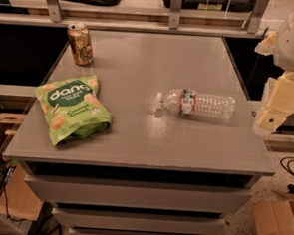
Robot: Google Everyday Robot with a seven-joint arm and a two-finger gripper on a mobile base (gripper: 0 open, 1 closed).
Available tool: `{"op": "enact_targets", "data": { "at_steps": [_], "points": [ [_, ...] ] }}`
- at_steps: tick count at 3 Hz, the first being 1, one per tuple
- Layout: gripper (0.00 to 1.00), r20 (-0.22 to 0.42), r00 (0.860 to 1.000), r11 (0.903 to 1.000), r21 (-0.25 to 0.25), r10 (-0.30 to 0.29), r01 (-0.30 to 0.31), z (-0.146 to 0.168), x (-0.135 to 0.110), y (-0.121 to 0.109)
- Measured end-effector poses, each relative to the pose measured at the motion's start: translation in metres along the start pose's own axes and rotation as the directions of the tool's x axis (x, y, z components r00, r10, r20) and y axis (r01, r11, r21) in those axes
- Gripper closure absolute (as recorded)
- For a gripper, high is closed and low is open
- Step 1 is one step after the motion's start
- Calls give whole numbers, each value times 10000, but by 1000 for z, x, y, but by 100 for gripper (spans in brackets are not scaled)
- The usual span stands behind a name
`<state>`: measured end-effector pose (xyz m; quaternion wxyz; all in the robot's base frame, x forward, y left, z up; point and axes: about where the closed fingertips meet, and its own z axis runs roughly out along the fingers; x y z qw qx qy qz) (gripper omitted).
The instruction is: Pick water bottle
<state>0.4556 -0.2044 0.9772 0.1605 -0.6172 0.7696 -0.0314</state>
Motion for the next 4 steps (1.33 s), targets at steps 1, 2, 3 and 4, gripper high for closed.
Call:
{"op": "enact_targets", "data": {
  "at_steps": [1,2,3,4],
  "points": [
    [0,-299,9983,9987,-131,-490,487,21,-21,-9],
    [0,-718,9928,9949,-374,-962,937,53,-43,-17],
    [0,-1171,9848,9909,-567,-1282,1223,89,-63,-24],
    [0,-1425,9799,9883,-814,-1396,1290,124,-75,-34]
  ]
}}
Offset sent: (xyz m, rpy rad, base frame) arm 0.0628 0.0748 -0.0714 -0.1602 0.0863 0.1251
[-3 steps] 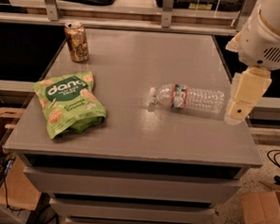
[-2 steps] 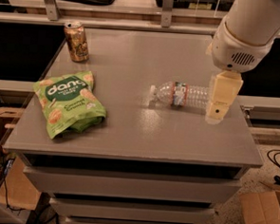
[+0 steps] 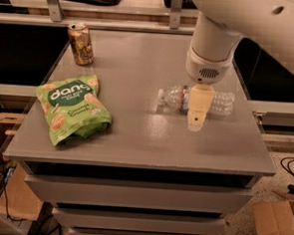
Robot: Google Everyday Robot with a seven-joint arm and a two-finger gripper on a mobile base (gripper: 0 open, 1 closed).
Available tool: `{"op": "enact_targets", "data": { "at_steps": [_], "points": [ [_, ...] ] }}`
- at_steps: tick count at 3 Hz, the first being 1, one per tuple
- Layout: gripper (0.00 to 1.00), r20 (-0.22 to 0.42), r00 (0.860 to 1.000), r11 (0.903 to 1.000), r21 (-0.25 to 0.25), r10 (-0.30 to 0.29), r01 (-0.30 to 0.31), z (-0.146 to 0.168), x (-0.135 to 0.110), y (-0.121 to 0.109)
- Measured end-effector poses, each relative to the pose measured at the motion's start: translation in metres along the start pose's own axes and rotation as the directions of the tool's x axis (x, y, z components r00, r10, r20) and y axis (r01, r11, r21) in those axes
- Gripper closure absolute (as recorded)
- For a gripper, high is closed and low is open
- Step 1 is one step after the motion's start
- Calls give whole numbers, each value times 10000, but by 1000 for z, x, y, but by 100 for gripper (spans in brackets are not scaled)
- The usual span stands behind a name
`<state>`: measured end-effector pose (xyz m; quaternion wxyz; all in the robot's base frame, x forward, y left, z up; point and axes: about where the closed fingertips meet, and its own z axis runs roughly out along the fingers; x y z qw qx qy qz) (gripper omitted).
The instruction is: Pick water bottle
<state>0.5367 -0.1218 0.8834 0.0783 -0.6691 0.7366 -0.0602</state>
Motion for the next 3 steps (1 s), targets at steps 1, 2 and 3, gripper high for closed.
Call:
{"op": "enact_targets", "data": {
  "at_steps": [1,2,3],
  "points": [
    [0,-147,9999,9992,-389,-4,-2,30,-6,-11],
    [0,-191,9998,9971,-763,13,-27,53,-10,-16],
    [17,-236,9997,9954,-953,78,-101,62,-8,-20]
  ]
}}
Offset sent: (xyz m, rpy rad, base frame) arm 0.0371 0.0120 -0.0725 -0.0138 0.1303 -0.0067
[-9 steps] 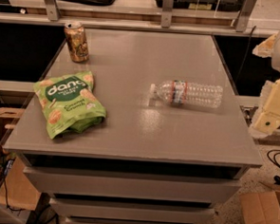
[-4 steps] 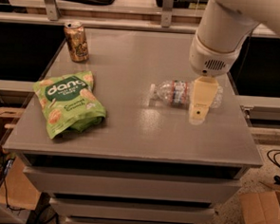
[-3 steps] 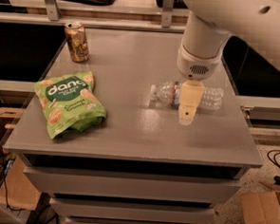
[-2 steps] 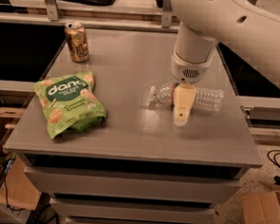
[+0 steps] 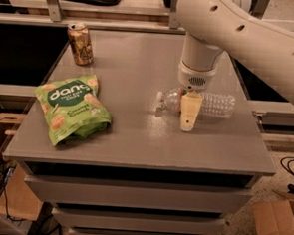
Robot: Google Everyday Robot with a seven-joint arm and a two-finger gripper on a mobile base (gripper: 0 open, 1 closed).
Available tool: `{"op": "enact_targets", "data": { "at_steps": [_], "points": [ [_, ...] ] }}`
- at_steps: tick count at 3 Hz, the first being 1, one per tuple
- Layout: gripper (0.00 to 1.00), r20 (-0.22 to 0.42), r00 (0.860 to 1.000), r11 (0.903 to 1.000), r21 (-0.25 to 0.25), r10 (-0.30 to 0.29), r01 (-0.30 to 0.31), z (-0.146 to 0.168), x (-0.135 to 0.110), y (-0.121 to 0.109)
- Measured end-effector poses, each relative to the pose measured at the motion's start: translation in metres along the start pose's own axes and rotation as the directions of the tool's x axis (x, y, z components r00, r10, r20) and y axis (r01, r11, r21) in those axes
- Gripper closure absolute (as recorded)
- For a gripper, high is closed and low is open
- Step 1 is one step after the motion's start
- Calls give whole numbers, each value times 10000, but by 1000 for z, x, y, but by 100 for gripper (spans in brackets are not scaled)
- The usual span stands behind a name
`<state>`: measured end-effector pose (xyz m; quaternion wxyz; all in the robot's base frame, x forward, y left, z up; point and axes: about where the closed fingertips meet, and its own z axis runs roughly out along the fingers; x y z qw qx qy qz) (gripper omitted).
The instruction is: Pick water bottle
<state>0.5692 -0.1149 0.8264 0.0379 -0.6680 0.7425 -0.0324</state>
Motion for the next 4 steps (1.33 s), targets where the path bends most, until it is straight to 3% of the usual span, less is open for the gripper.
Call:
{"op": "enact_targets", "data": {
  "at_steps": [1,3,4],
  "points": [
    [40,-79,10000,10000,33,30,-30,-3,4,-6],
    [87,-32,9995,9979,559,-314,316,-41,10,-20],
    [100,528,9937,9912,929,-991,939,-65,10,-22]
  ]
}}
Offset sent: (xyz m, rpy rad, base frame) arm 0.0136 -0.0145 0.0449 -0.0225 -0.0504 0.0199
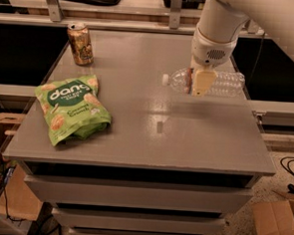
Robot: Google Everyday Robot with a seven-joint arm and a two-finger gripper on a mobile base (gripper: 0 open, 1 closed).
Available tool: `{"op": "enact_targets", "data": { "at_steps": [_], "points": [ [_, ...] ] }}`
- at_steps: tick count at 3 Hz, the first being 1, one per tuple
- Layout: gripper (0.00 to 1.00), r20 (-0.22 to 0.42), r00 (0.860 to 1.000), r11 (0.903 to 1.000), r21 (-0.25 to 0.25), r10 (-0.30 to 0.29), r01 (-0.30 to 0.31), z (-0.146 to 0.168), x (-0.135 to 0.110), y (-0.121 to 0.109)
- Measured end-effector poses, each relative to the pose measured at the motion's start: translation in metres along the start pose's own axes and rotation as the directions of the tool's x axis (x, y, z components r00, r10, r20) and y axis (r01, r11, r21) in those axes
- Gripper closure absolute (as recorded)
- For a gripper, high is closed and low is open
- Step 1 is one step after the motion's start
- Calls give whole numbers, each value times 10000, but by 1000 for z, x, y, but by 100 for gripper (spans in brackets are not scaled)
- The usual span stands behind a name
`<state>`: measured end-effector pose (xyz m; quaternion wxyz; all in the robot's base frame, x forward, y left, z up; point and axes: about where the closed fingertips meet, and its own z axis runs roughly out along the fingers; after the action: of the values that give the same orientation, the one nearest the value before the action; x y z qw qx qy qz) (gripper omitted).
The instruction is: Pick water bottle
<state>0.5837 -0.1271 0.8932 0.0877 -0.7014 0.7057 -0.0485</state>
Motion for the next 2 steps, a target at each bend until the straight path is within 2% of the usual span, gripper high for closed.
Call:
{"op": "enact_targets", "data": {
  "at_steps": [1,2],
  "points": [
    [100,1169,9806,9870,527,-1570,1518,-27,-4,7],
    [100,1824,9381,9549,948,-2945,2813,-42,-7,17]
  ]
}}
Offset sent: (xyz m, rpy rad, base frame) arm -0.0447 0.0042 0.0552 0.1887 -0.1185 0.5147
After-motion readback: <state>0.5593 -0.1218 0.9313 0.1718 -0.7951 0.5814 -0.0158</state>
